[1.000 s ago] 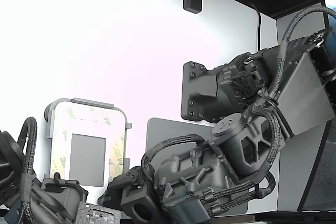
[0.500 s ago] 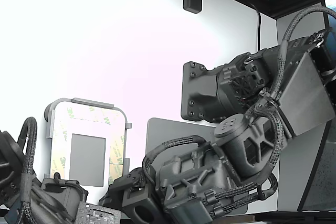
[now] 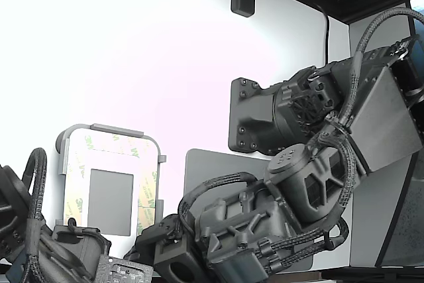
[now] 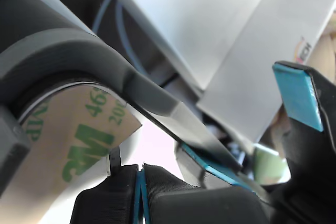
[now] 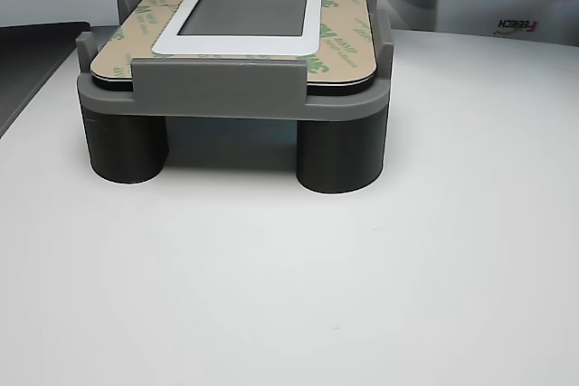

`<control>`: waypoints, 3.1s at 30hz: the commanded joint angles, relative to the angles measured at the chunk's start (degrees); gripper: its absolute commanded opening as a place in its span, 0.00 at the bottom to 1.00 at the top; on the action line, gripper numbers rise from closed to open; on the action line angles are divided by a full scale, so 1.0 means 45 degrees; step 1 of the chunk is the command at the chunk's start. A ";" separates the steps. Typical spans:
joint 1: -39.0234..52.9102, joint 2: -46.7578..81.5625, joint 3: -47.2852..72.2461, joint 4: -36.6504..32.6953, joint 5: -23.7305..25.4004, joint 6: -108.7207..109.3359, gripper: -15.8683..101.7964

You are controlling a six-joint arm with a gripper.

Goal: Peel off protective film from adhesive tape.

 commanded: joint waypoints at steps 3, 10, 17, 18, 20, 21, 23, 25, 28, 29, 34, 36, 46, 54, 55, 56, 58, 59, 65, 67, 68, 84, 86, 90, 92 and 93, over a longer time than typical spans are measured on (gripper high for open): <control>-0.0215 0.0508 0.0293 -0.0742 -0.0059 -0.0156 0.04; -0.0215 0.0625 0.0449 -0.0781 -0.0059 -0.0195 0.04; -0.0195 0.0703 0.0547 -0.0781 -0.0059 -0.0137 0.04; -0.0176 0.0703 0.0547 -0.0781 -0.0039 -0.0137 0.04; -0.0176 0.0703 0.0547 -0.0781 -0.0020 -0.0137 0.04; -0.0176 0.0703 0.0566 -0.0781 -0.0020 -0.0137 0.04; -0.0156 0.0742 0.0605 -0.0762 -0.0020 -0.0117 0.04; -0.0137 0.0801 0.0645 -0.0762 -0.0020 -0.0098 0.04; -0.0117 0.0879 0.0762 -0.0742 -0.0020 -0.0059 0.04; -0.0117 0.0898 0.0801 -0.0762 0.0000 -0.0059 0.04; -0.0098 0.0957 0.0840 -0.0762 0.0000 -0.0020 0.04; -0.0098 0.0996 0.0879 -0.0762 0.0000 -0.0020 0.04; -0.0078 0.1191 0.0918 -0.0508 -0.0020 -0.0059 0.04; -0.0078 0.1328 0.1094 -0.0449 0.0000 -0.0137 0.04; -0.0078 0.1348 0.1113 -0.0449 0.0000 -0.0137 0.04; -0.0078 0.1367 0.1133 -0.0449 0.0039 -0.0156 0.04; -0.0078 0.1387 0.1172 -0.0449 0.0059 -0.0176 0.04; -0.0078 0.1387 0.1191 -0.0469 0.0078 -0.0195 0.04; -0.0273 0.1250 0.1250 -0.0723 -0.0078 -0.0312 0.04; -0.0313 0.1230 0.1289 -0.0801 -0.0117 -0.0332 0.04; -0.0313 0.1211 0.1309 -0.0820 -0.0117 -0.0352 0.04; -0.0625 0.1211 0.1758 -0.1309 -0.0352 -0.0449 0.04; -0.0645 0.1250 0.1855 -0.1367 -0.0352 -0.0488 0.04; -0.0762 0.1367 0.2070 -0.1523 -0.0410 -0.0527 0.04; -0.0801 0.1367 0.2070 -0.1523 -0.0449 -0.0566 0.04; -0.0820 0.1367 0.2090 -0.1543 -0.0488 -0.0586 0.04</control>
